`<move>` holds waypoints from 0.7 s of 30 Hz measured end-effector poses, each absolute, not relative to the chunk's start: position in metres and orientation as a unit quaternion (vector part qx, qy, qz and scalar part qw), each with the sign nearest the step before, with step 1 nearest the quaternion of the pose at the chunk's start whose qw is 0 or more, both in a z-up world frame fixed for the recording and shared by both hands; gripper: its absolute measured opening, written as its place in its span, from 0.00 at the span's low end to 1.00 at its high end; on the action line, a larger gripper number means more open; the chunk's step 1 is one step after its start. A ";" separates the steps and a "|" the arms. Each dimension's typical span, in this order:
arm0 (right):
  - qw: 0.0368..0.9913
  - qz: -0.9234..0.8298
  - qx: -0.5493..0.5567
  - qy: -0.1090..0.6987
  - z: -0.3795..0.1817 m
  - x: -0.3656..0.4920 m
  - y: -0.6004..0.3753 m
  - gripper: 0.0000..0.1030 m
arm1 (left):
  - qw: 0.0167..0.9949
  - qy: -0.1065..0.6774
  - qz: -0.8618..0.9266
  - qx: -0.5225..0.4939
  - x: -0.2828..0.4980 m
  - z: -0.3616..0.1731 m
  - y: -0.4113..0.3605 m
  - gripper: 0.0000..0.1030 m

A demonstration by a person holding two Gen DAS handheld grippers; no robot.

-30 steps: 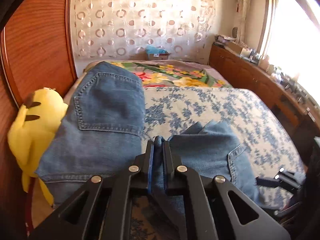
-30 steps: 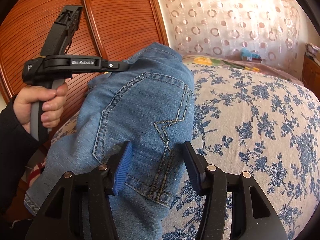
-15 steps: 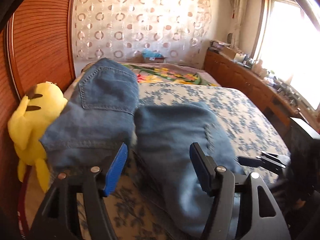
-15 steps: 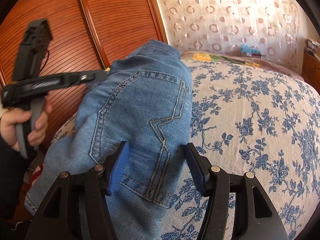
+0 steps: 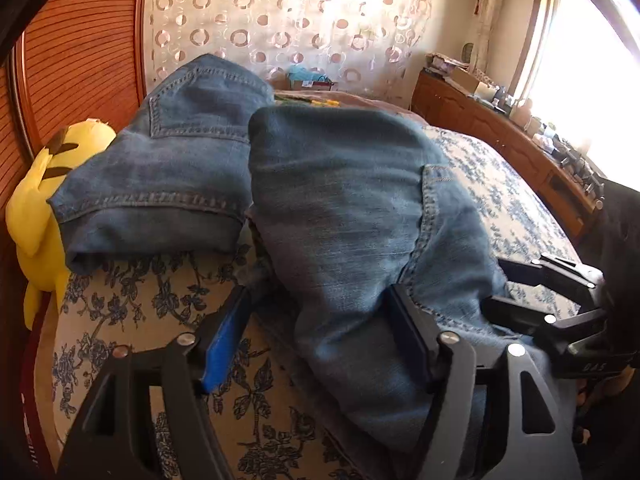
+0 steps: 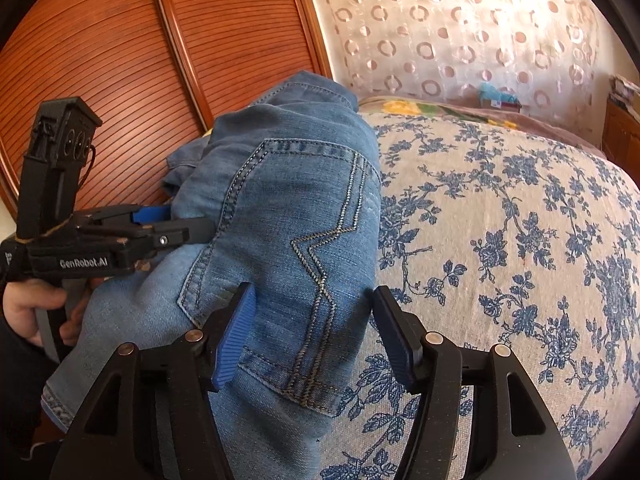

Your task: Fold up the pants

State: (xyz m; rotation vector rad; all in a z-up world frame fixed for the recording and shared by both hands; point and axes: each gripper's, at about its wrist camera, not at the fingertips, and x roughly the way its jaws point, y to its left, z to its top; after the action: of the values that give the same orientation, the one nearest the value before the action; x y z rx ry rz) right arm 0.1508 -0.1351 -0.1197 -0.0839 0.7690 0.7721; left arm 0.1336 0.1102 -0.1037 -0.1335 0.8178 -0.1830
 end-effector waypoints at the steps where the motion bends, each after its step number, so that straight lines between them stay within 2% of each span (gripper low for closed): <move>1: 0.854 0.367 -0.040 0.367 -0.120 0.151 -0.135 0.61 | 0.910 0.399 -0.087 -0.068 0.134 -0.106 0.111 0.73; 4: 0.851 0.366 -0.041 0.374 -0.122 0.154 -0.134 0.61 | 0.906 0.406 -0.087 -0.082 0.136 -0.115 0.117 0.80; 21: 0.837 0.372 -0.027 0.401 -0.126 0.162 -0.132 0.61 | 0.898 0.412 -0.112 -0.106 0.141 -0.121 0.124 0.78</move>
State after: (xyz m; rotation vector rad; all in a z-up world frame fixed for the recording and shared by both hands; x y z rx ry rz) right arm 0.1616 -0.1323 -0.1264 -0.0569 0.8489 0.7863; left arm 0.1411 0.1240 -0.1212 -0.2200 0.8541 -0.2323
